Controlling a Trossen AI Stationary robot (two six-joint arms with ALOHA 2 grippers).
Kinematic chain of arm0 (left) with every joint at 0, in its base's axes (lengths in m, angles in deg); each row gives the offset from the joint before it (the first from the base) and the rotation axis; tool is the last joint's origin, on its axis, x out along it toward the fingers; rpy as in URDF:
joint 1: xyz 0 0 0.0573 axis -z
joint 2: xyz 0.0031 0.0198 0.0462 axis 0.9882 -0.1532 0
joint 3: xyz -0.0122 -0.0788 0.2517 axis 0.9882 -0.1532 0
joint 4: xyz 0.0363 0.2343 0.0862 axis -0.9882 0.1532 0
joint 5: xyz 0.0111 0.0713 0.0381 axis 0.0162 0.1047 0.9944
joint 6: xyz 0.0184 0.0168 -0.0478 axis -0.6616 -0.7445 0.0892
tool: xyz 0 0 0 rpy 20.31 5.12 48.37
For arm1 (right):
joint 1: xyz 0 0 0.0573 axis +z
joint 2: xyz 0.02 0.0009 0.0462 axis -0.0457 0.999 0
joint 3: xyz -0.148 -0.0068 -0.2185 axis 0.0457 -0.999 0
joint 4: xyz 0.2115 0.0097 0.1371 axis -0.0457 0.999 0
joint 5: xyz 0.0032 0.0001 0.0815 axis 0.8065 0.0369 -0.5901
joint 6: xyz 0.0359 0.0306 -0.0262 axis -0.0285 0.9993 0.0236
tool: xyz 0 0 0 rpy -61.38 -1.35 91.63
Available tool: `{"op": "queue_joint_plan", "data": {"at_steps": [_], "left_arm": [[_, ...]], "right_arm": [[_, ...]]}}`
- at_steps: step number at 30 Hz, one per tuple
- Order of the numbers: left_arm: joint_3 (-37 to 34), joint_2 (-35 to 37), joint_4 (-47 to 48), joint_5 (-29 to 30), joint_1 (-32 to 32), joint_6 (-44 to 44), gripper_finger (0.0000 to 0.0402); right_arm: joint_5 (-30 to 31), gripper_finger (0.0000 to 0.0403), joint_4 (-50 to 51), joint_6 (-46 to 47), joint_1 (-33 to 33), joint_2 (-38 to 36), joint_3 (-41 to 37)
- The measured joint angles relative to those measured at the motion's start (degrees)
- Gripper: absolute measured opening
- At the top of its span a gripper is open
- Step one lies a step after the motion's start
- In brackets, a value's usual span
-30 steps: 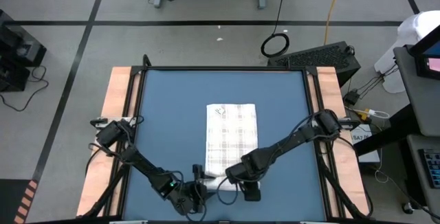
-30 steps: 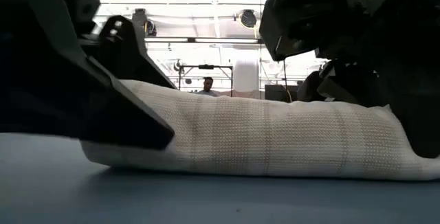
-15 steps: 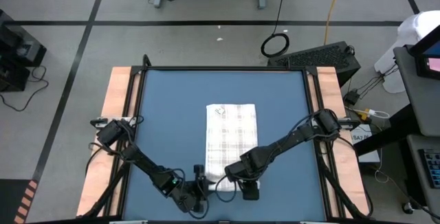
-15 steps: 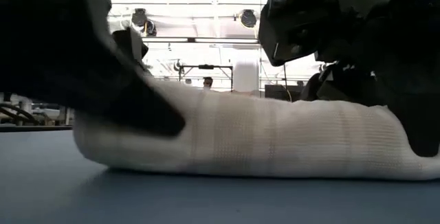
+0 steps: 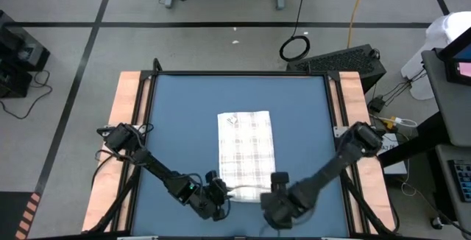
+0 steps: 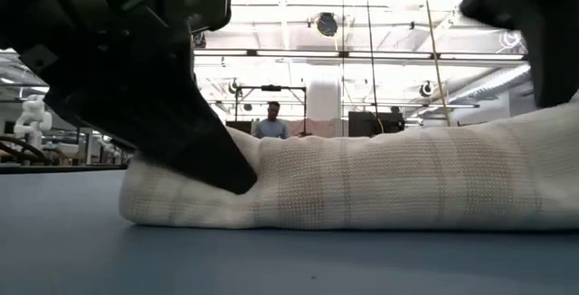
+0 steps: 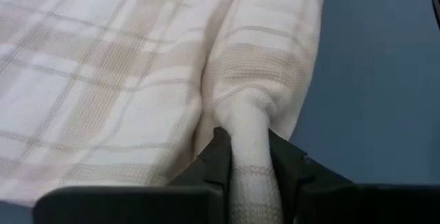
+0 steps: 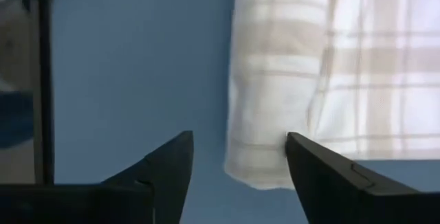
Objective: Roll towel into tight, uniform cylinder
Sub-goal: Roll the white towel
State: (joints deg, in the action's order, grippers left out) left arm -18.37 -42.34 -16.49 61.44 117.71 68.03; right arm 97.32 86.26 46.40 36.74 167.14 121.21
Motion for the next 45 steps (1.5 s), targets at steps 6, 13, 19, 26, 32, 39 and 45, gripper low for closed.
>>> {"op": "queue_joint_plan", "data": {"at_steps": [6, 13, 19, 26, 32, 39, 45], "left_arm": [[-0.06, -0.04, -0.04, -0.37, -0.66, 0.96, 0.006], [-0.11, -0.13, 0.4, -0.92, -0.66, 2.2, 0.0062], [-0.15, -0.2, 0.47, -1.14, -0.69, 1.48, 0.0063], [-0.17, -0.24, 0.02, -0.68, -0.66, -1.49, 0.0066], [-0.45, 2.1, 0.35, 0.25, -0.31, -6.95, 0.0122], [-0.43, 6.64, -1.12, 5.14, 3.21, -14.87, 0.0208], [-0.37, 6.51, -5.12, 11.87, 7.2, -22.16, 0.0248]], "right_arm": [[14.81, 0.0233, -0.74, 5.43, 6.1, 2.04, 0.17], [21.48, 0.0232, -0.22, 5.14, 6.76, 5.94, 0.19], [20.91, 0.0231, -0.22, 4.44, 4.05, 8.06, 0.19], [13.8, 0.0231, -0.38, 4.12, 0.67, 9.39, 0.32], [7.27, 0.0213, -0.79, 0.86, -2.24, 10.05, 0.52], [0.85, 0.0139, -1.53, -4.18, -5.79, 9.4, 0.39], [-6.45, 0.0091, -2.14, -7.49, -9.36, 9.4, 0.34]]}}
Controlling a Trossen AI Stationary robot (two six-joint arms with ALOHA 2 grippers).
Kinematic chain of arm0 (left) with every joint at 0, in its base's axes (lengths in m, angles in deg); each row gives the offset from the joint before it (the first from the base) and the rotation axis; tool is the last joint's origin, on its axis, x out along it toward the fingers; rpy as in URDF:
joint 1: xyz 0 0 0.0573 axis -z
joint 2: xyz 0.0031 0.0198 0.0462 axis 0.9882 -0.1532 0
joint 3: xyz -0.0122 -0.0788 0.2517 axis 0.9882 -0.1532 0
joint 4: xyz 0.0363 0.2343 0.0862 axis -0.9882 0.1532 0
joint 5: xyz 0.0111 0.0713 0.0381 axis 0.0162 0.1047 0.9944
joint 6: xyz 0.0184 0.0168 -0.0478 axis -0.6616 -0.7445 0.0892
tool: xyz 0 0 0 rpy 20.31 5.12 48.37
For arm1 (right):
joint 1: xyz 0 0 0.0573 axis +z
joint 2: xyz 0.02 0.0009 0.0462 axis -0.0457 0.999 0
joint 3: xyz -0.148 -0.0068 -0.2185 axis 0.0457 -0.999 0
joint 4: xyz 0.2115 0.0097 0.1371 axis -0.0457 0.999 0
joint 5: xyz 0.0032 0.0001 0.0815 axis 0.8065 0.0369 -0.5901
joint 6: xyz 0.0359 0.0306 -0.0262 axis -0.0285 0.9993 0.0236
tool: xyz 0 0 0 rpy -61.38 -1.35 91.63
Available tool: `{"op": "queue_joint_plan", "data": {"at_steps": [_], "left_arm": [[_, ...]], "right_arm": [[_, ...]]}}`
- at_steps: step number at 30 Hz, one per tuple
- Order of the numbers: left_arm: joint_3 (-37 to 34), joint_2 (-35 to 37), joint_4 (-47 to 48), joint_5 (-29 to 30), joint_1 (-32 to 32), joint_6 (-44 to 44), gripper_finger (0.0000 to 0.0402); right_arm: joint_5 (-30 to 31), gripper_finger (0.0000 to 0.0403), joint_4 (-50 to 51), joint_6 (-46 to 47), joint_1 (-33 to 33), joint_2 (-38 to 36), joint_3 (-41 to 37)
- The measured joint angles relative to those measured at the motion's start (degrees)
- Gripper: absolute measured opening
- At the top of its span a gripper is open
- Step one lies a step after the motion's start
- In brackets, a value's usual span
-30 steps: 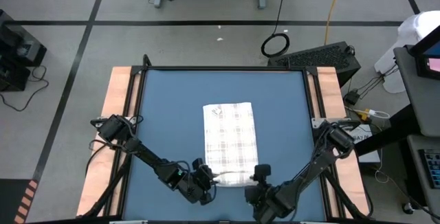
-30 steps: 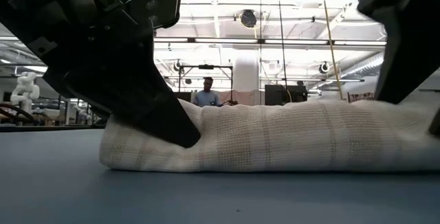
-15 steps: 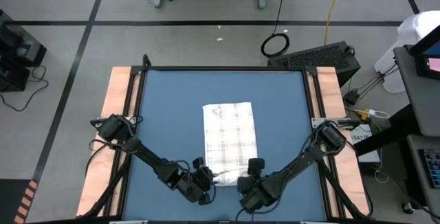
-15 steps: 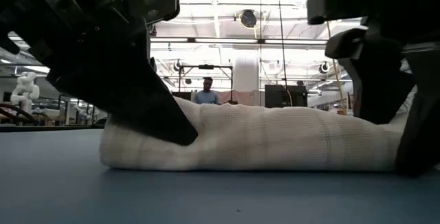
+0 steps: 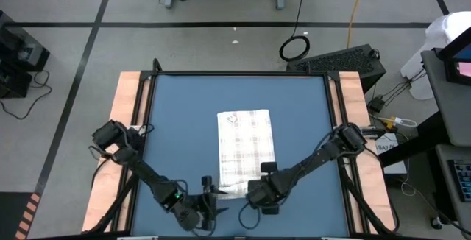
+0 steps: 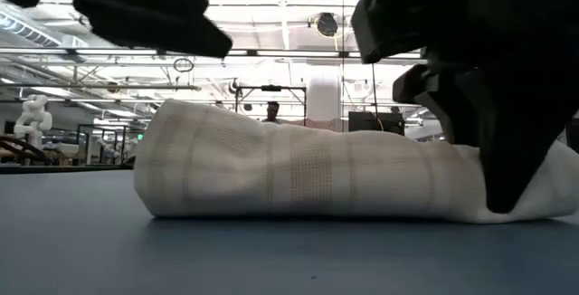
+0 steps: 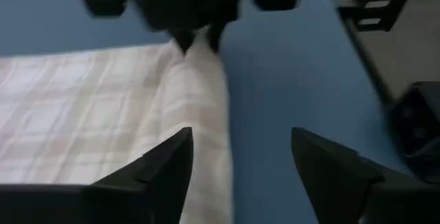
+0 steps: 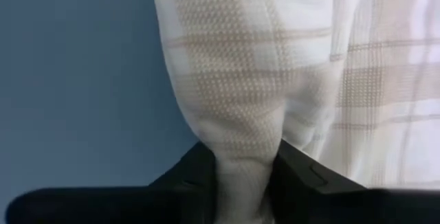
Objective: Roll towel into tight, uniform cylinder
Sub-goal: Roll the white towel
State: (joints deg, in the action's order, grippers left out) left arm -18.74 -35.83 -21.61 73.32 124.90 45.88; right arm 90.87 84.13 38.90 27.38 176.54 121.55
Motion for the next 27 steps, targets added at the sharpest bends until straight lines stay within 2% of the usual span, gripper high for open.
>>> {"op": "queue_joint_plan", "data": {"at_steps": [8, 16, 22, 24, 27], "left_arm": [[0.04, -4.98, -3.09, 2.89, 0.09, -4.48, 0.0272], [0.04, -7.91, -3.32, 3.63, -1.3, -6.46, 0.0272], [0.09, -8.24, -0.33, 4.98, -2.53, -6.18, 0.0272], [0.09, -8.24, 0.95, 3.99, -3.05, -5.15, 0.0272], [0.13, -8.24, 2.81, -0.93, -4.38, -2.72, 0.0267]], "right_arm": [[-7.97, 0.0084, -1.53, -3.68, -3.93, -1.68, -0.17], [-12.36, 0.0083, -1.93, -9.52, -6.1, -1.88, -0.22], [-12.39, 0.0083, -1.72, -10.91, -6.36, -1.92, -0.2], [-12.32, 0.0083, -1.69, -11.3, -6.35, -1.95, -0.17], [-12.19, 0.0083, -1.61, -11.29, -6.34, -1.97, -0.17]]}}
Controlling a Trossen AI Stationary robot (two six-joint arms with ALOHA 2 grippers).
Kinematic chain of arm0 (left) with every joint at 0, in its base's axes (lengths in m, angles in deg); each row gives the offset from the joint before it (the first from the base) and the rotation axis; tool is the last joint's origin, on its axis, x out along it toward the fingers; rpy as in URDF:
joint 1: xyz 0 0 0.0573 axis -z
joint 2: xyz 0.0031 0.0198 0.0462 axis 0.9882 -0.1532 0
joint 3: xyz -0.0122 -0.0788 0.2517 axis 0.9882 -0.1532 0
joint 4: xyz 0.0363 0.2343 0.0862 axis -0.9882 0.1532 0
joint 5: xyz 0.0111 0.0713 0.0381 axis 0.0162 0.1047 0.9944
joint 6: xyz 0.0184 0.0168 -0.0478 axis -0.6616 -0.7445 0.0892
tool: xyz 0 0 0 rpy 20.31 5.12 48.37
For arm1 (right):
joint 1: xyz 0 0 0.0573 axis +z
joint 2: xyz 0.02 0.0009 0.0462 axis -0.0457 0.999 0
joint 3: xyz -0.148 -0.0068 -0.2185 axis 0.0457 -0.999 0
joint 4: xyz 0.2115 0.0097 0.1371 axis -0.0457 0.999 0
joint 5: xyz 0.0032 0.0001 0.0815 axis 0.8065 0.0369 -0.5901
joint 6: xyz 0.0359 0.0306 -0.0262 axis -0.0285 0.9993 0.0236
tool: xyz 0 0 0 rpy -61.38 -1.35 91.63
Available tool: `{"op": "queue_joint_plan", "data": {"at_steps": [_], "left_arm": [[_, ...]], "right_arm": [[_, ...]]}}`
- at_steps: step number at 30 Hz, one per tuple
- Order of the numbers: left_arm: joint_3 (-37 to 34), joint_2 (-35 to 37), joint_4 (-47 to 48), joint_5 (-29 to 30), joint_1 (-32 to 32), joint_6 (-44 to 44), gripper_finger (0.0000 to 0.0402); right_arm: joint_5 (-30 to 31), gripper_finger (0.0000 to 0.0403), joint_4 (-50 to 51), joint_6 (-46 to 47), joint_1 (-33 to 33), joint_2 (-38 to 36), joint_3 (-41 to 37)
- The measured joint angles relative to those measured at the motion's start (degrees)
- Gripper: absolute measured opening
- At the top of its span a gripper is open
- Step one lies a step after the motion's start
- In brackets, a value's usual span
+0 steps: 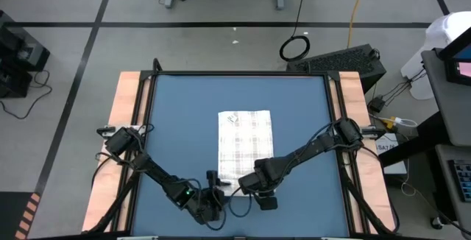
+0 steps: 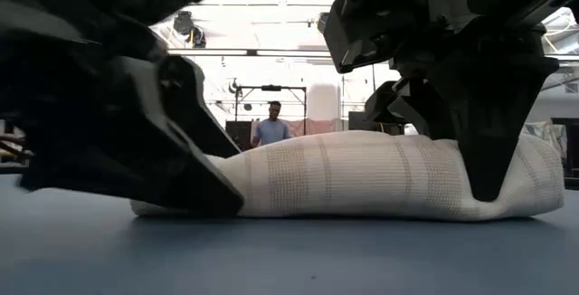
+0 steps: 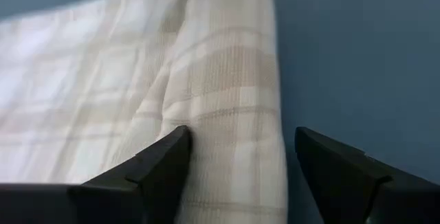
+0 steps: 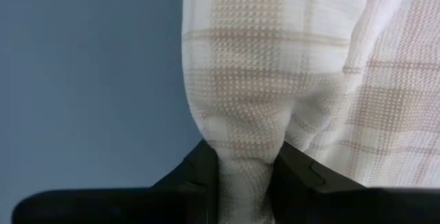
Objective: Roll towel into tight, uniform cylinder
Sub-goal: Roll the white towel
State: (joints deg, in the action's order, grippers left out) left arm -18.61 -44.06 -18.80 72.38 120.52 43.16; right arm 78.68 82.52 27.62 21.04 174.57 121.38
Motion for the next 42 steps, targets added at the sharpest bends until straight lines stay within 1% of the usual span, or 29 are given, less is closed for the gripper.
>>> {"op": "queue_joint_plan", "data": {"at_steps": [3, 6, 9, 12, 14, 16, 19, 24, 28, 31, 34, 37, 42], "left_arm": [[0.09, 0.06, 1.61, -1.38, -1.23, 3.68, 0.0241], [0.11, 0.09, 2.66, -1.44, -1.97, 5.48, 0.0201], [0.13, 0.17, 2.73, -2.64, -2.45, 5.96, 0.0159], [0.15, 0.23, 2.7, -4.14, -3.1, 8.92, 0.0122], [0.15, 0.31, 2.75, -5.1, -3.49, 10.72, 0.0102], [0.15, 0.33, 2.75, -6.19, -3.86, 11.65, 0.0089], [0.15, 0.63, 3.09, -8.17, -4.3, 13.73, 0.0084], [0.15, 1.79, 5.48, -11.1, -4.94, 18.75, 0.0092], [0.07, 2.5, 5.96, -14.56, -5.89, 19.15, 0.0094], [0.07, 2.73, 6.21, -17.36, -6.96, 19.18, 0.0095], [0.05, 2.73, 6.57, -20.15, -8.05, 19.22, 0.0095], [0.09, 2.76, 6.73, -23.51, -9.47, 20.13, 0.0095], [0.09, 2.83, 6.93, -27.03, -11.21, 20.62, 0.0095]], "right_arm": [[0.08, 0.0086, 0.08, 0.69, 0.02, -0.02, 0.0], [0.18, 0.01, 0.13, 2.62, 0.29, -0.02, 0.04], [1.08, 0.0125, 1.75, 4.19, 1.18, -0.72, 0.32], [1.5, 0.0157, 4.68, 6.54, 2.28, -1.83, 1.33], [3.5, 0.0178, 6.15, 8.15, 3.67, -2.9, 2.22], [7.32, 0.0196, 6.92, 9.14, 5.73, -3.73, 3.06], [15.11, 0.0214, 8.09, 11.66, 9.41, -3.98, 3.26], [29.48, 0.0227, 7.38, 18.52, 16.14, -2.84, 3.28], [41.08, 0.0236, 6.88, 24.26, 20.51, -2.05, 3.29], [47.31, 0.024, 5.95, 25.21, 22.89, -1.07, 3.37], [50.25, 0.0241, 5.69, 25.28, 24.35, 0.23, 3.34], [50.23, 0.024, 5.9, 25.32, 24.2, 2.01, 3.37], [50.27, 0.024, 7.47, 25.39, 21.95, 4.75, 3.34]]}}
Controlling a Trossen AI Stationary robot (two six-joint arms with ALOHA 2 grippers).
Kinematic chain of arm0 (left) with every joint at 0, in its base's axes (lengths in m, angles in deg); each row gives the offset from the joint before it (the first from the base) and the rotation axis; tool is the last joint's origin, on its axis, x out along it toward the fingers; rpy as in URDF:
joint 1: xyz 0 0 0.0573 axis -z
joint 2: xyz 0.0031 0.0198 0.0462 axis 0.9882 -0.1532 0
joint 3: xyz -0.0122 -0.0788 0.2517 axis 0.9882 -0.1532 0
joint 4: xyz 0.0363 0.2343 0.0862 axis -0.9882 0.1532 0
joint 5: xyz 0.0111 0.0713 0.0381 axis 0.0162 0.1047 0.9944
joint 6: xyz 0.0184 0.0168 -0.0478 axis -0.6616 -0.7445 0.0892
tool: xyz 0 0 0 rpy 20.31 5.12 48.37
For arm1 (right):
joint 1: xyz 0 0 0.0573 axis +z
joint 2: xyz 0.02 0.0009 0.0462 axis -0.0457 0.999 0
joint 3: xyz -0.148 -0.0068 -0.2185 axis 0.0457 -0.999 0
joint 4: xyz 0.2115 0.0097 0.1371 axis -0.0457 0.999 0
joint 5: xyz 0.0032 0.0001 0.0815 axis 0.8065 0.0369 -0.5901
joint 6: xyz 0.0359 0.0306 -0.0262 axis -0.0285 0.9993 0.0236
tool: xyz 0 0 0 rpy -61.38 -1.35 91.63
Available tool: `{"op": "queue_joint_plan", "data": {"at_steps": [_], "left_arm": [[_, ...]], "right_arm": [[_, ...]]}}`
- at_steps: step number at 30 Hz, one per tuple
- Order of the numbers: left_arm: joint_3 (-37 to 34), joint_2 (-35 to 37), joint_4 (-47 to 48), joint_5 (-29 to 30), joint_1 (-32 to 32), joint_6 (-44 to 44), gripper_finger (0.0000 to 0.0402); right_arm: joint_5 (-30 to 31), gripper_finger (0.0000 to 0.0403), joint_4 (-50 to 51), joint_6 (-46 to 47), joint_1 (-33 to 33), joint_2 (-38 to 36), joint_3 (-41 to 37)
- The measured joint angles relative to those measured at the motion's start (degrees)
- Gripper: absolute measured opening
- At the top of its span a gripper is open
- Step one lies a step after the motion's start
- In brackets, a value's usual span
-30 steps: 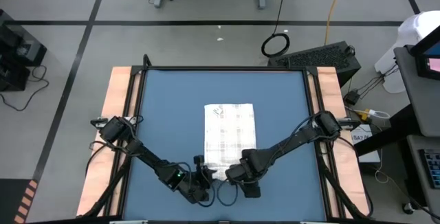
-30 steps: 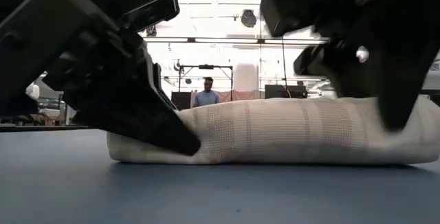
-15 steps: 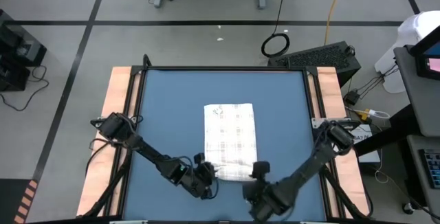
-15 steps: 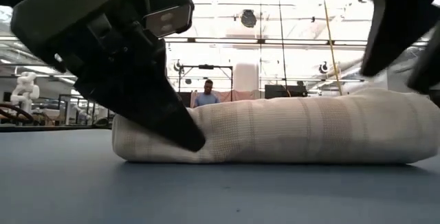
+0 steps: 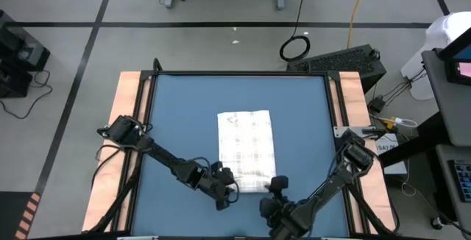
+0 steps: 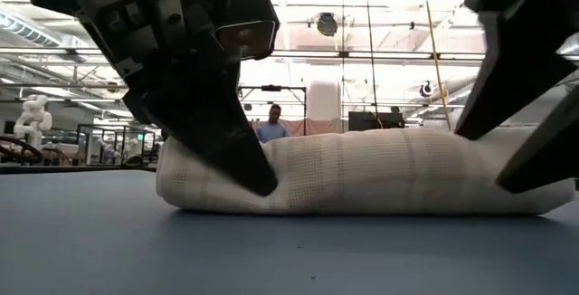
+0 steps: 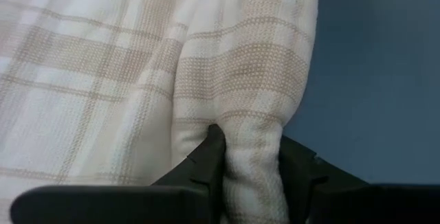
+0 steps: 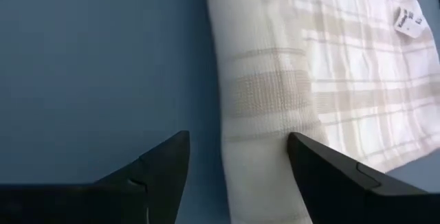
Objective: Roll towel into tight, uniform cylinder
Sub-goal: Roll the white towel
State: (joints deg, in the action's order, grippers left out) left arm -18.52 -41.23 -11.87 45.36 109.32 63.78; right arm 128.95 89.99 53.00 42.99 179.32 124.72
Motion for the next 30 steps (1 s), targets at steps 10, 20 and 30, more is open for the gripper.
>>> {"op": "queue_joint_plan", "data": {"at_steps": [10, 20, 30], "left_arm": [[0.0, 0.01, 0.1, -1.05, -0.41, -1.54, 0.0096], [-0.07, 0.28, -0.1, 2.77, 0.21, -3.56, 0.0115], [-0.43, 7.25, 7.0, 8.0, 3.75, -7.86, 0.0258]], "right_arm": [[-0.9, 0.024, 1.94, -4.36, -4.33, 0.12, 0.0], [-17.99, 0.0234, -2.03, -8.34, -11.36, -0.45, -0.89], [-28.06, 0.016, -4.89, -12.37, -16.53, -0.54, -1.39]]}}
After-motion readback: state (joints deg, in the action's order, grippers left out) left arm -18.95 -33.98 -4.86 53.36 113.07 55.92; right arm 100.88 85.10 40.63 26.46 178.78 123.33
